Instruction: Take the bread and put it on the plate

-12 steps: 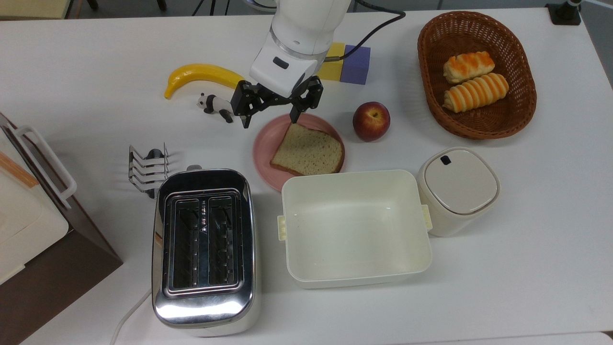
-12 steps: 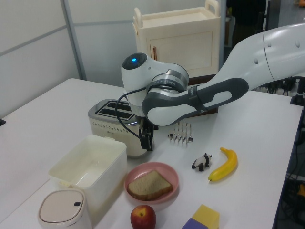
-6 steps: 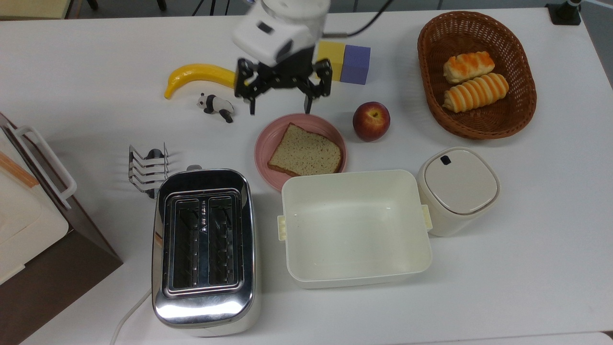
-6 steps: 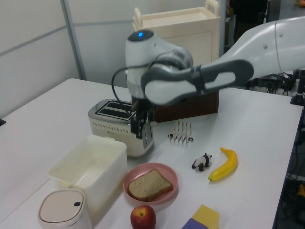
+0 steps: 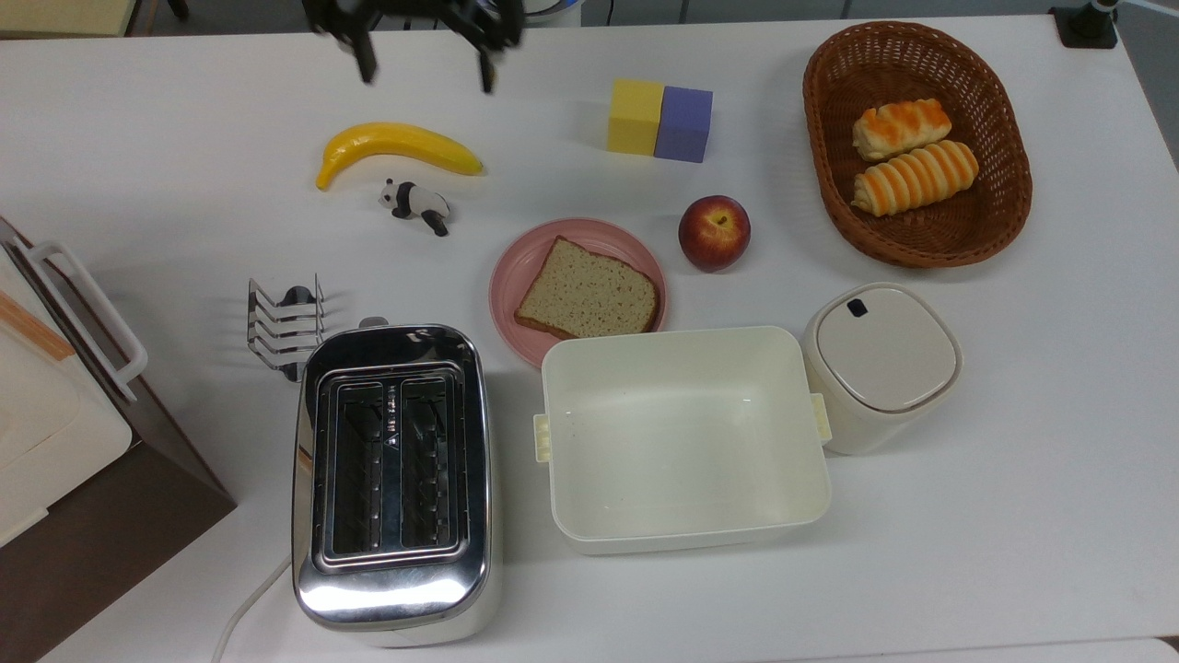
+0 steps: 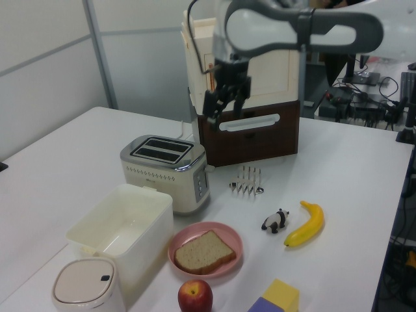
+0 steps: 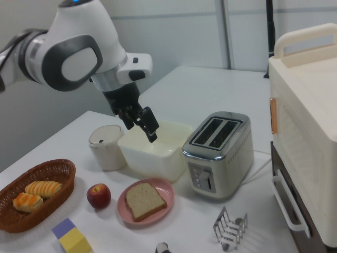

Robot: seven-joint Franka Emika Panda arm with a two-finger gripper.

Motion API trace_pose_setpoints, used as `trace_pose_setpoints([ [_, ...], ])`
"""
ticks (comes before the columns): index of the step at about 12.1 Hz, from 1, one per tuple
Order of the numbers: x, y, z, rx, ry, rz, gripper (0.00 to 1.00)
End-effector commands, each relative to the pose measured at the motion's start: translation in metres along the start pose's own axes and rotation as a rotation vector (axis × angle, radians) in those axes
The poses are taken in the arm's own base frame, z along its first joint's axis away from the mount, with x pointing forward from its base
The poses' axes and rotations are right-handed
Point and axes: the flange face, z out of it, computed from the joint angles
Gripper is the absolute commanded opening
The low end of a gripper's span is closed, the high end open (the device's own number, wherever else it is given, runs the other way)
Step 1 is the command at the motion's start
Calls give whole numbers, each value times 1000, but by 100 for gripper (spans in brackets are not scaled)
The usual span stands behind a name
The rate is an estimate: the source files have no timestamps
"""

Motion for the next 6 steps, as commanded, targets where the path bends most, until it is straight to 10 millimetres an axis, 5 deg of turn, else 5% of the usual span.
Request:
trace_pose_setpoints([
  [1,-10,36,-15,2,-8,66,100],
  [2,-11,50,-19,5,-1,89,100],
  [6,-10,43,-26,15,12,88,100],
])
